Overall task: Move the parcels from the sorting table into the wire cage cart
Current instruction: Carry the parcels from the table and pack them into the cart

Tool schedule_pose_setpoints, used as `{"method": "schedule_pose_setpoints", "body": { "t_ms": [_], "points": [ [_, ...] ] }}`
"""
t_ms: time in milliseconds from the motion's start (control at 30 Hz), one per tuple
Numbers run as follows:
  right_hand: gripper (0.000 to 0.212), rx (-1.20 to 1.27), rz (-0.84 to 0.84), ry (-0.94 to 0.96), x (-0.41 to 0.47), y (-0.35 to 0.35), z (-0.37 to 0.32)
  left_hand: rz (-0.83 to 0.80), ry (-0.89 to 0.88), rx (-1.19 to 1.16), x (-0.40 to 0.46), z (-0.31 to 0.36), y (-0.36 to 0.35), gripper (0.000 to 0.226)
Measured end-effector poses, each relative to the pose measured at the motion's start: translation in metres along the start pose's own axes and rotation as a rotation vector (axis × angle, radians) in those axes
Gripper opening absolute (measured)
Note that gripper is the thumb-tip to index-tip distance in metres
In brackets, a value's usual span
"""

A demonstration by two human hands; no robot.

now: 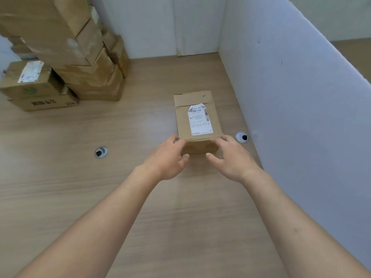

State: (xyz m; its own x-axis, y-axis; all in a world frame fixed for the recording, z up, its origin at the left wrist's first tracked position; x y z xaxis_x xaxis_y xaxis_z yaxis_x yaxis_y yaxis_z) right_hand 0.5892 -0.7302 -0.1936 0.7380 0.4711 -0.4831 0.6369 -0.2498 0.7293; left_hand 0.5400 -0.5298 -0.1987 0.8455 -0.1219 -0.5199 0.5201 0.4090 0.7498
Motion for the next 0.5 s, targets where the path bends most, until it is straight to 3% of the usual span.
{"method": "schedule_pose_setpoints", "body": {
  "t_ms": [233, 367, 500],
  "points": [
    [0.070, 0.198, -0.005, -0.082, 0.048, -0.021, 0.024, -0.031, 0.022, -0.152, 0.043, -0.013, -0.007, 0.061],
    [0.058, 0.281, 0.107, -0.074, 0.052, -0.026, 0.022, 0.046, 0.059, -0.277, 0.051, -0.029, -0.007, 0.062],
    [0.054, 0.338, 0.073, -0.052, 0.051, -0.041, 0.020, 0.054, 0.099, -0.312, 0.048, -0.048, -0.013, 0.060]
  ]
}}
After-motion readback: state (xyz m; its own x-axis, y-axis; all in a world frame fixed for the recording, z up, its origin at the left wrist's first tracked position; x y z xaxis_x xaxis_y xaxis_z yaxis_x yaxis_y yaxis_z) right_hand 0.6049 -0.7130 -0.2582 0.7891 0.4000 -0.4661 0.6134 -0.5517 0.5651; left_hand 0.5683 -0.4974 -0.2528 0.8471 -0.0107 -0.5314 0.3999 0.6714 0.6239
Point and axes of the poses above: each hand's wrist, its own x-axis towards the middle knuckle, its own y-axis out of the back of the hand, z = x × y, the point moved 4 cm from there along x, towards the middle knuckle, and after that the axes turned 14 degrees about -z, right-handed, at the moved point
